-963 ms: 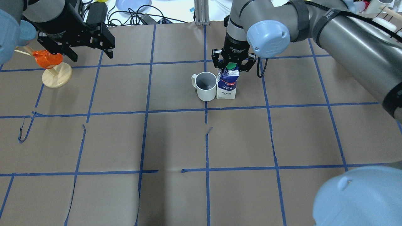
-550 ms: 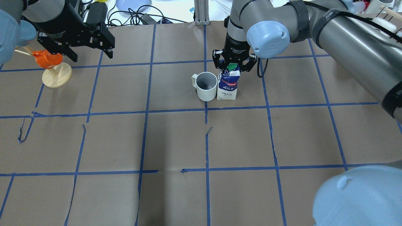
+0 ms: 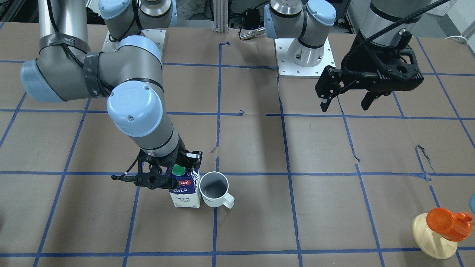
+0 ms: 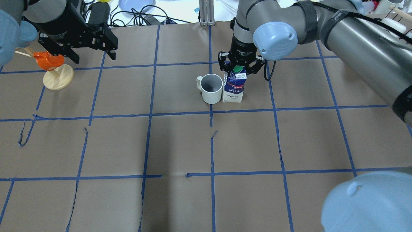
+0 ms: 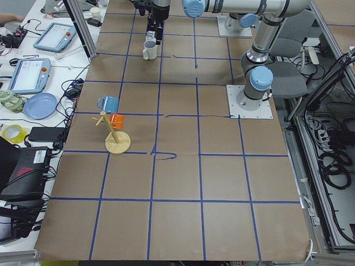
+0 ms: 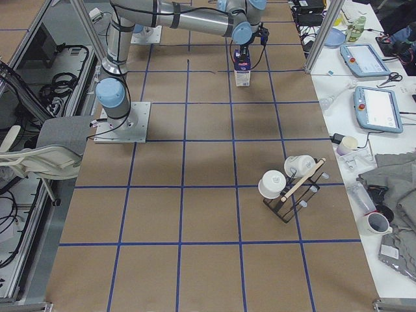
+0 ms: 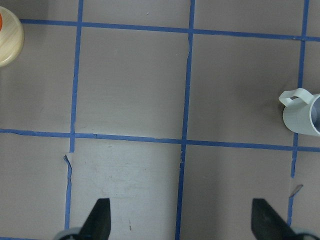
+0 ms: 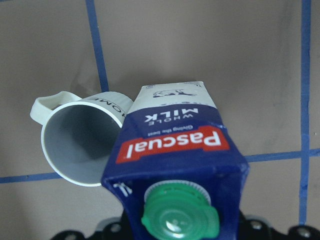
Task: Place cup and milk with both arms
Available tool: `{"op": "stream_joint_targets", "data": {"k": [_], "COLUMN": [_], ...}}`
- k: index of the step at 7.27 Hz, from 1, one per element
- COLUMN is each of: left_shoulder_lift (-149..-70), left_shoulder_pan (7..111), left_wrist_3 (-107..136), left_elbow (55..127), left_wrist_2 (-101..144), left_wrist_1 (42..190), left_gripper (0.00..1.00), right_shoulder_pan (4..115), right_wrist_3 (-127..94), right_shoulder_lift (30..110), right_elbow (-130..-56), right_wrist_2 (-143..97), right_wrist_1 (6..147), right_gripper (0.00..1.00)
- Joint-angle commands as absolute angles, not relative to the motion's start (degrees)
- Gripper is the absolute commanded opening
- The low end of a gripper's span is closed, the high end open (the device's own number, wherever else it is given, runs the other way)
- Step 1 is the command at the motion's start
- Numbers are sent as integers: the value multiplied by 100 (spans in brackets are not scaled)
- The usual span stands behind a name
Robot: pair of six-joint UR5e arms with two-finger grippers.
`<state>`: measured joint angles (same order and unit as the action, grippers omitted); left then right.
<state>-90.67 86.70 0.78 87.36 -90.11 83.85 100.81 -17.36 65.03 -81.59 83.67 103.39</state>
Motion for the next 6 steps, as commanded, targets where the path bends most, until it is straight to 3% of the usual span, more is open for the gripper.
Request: {"op": "stream_joint_targets", "data": {"k": [1, 6], "left_shoulder_lift": [-9070, -9070], "left_shoulder_pan": [8675, 8675], "left_wrist_3": [70, 70], "left_elbow": [8736, 8736], "left_wrist_2": [-9009, -9009], "left_wrist_1": [8385, 8385], "left_gripper": [100, 100], "right_shoulder_pan": [10072, 9766], "right_wrist_3": [-1793, -1497], "right_shoulder_lift": [6539, 7862], "right_elbow": [-8095, -7998], "right_wrist_2": [8358, 8707], "right_wrist_1": [10327, 9199], "right_gripper": [100, 100]}}
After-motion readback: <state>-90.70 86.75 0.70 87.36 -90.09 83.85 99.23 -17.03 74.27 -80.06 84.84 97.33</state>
